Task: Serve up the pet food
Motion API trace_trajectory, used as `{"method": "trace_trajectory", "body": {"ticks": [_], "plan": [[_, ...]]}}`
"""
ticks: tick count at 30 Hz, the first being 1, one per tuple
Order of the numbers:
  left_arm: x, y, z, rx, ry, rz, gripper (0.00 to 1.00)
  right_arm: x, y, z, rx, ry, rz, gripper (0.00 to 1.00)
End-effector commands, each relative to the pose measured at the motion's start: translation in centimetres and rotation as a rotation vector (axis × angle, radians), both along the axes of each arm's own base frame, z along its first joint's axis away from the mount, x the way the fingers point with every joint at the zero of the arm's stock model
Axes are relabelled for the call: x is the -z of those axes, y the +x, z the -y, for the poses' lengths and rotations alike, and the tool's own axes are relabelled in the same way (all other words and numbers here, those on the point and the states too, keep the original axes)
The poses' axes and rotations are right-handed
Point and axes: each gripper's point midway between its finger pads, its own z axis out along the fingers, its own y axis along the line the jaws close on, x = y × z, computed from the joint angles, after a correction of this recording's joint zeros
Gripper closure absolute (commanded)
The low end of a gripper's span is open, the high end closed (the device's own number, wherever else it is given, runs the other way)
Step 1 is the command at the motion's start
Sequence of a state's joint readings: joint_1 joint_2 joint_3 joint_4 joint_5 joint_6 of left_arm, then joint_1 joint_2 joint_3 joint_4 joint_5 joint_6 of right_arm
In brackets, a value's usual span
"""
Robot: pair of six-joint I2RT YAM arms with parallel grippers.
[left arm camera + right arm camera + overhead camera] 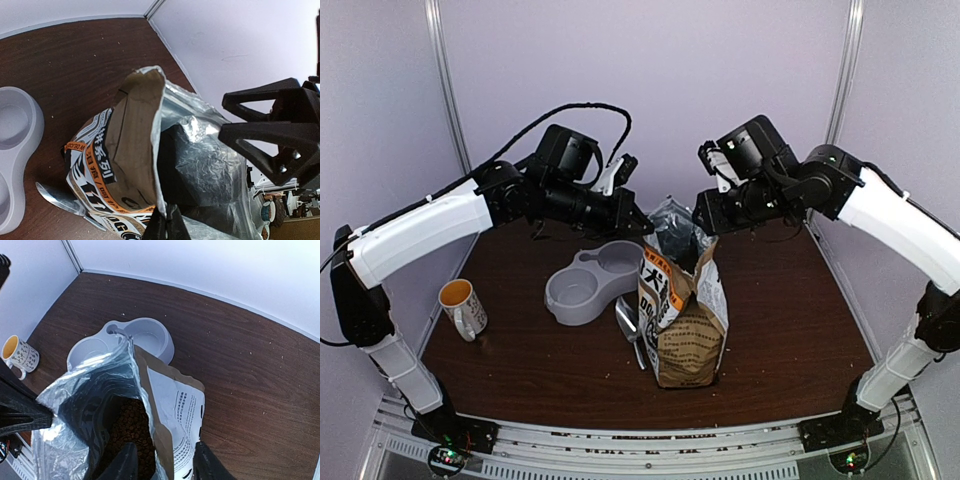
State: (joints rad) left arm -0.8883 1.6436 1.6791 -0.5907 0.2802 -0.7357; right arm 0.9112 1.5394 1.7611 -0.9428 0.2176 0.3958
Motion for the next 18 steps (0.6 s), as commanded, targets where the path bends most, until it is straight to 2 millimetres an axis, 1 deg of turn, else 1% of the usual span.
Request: {"method": "trace_trajectory", "body": {"ticks": [1,4,5,6,7,8,12,14,16,18], "plan": [[-4.7,0.1,-0.4,-0.003,-0.111,0.109,0.97,1.1,0.2,-0.3,-0.007,-0.063,-0.015,0.66],[-4.7,0.1,-0.6,-0.008,-0.11,0.111,0.97,1.7,0.8,0.5,0.042,-0.11,-0.013,0.79],[-4.7,0.0,-0.6,-0.01,-0.109,0.113,0.97,1.8,1.0,1.0,0.071,-0.128,-0.011,0.84],[-4.7,0.1,-0.7,-0.014,-0.108,0.113,0.97,1.7,1.2,1.6,0.104,-0.144,-0.007,0.92],[-4.9,0.1,-0.8,-0.017,-0.109,0.117,0.97,1.6,1.3,2.2,0.132,-0.157,-0.001,0.97],[-5.1,0.1,-1.0,-0.021,-0.111,0.123,0.97,1.3,1.3,2.8,0.157,-0.162,0.007,0.99],[-6.2,0.2,-1.3,-0.026,-0.12,0.159,0.97,-0.5,1.1,4.6,0.213,-0.159,0.042,1.0],[-6.4,0.2,-1.1,-0.015,-0.121,0.168,0.96,-1.0,1.0,5.1,0.225,-0.158,0.051,1.0],[-5.8,0.2,-0.6,0.0,-0.117,0.158,0.96,-0.6,1.0,5.3,0.23,-0.162,0.046,1.0],[-5.0,0.4,-0.1,0.01,-0.114,0.142,0.96,0.6,1.1,5.2,0.231,-0.164,0.024,1.0]]}}
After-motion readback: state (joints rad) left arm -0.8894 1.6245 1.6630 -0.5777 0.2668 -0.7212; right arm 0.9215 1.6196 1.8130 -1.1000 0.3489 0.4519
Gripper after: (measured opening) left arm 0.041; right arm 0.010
